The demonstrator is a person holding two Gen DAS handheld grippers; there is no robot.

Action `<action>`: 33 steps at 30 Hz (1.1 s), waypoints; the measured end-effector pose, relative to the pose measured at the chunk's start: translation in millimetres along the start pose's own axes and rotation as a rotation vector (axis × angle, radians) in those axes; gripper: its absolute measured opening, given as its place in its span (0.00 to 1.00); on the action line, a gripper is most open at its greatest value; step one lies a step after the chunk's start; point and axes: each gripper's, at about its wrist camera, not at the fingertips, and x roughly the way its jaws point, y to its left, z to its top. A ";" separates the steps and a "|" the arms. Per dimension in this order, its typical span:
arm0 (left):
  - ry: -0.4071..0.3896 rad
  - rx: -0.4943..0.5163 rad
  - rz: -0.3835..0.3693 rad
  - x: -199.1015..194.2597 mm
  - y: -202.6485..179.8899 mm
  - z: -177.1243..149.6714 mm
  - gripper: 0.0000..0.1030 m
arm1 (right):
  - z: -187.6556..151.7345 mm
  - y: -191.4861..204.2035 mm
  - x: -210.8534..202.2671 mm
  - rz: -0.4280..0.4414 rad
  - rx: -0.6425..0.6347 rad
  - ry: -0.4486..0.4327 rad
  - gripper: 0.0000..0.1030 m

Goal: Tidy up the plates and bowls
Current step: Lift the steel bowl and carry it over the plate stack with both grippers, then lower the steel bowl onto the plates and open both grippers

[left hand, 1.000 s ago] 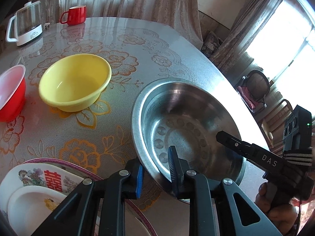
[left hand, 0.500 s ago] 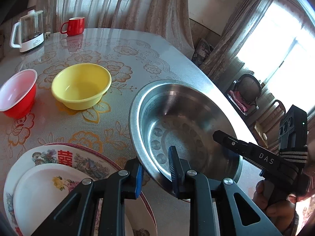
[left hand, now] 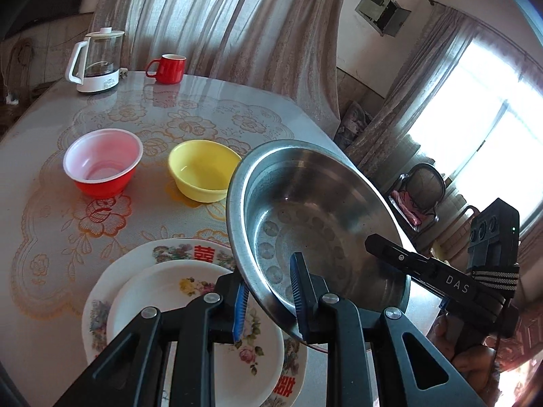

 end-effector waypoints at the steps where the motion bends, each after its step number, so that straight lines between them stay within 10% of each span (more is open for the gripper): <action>1: -0.008 -0.007 0.006 -5.5 5.3 -2.1 0.23 | -2.0 6.2 2.2 0.013 -0.008 0.009 0.16; 33: 0.069 -0.151 0.094 -35.0 85.2 -71.8 0.22 | -73.4 62.8 62.9 0.065 -0.096 0.270 0.18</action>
